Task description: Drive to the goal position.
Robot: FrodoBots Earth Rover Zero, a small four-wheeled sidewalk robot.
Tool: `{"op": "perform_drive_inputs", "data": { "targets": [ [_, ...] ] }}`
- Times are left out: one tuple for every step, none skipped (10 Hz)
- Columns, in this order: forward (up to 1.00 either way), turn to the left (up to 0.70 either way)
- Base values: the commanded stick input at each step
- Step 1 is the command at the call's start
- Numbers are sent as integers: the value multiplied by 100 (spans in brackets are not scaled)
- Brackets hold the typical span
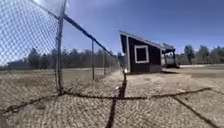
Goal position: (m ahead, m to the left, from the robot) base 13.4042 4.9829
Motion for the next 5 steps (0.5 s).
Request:
{"op": "perform_drive_inputs", "data": {
  "targets": [
    [70,3],
    [70,3],
    [70,3],
    [70,3],
    [70,3]
  ]
}}
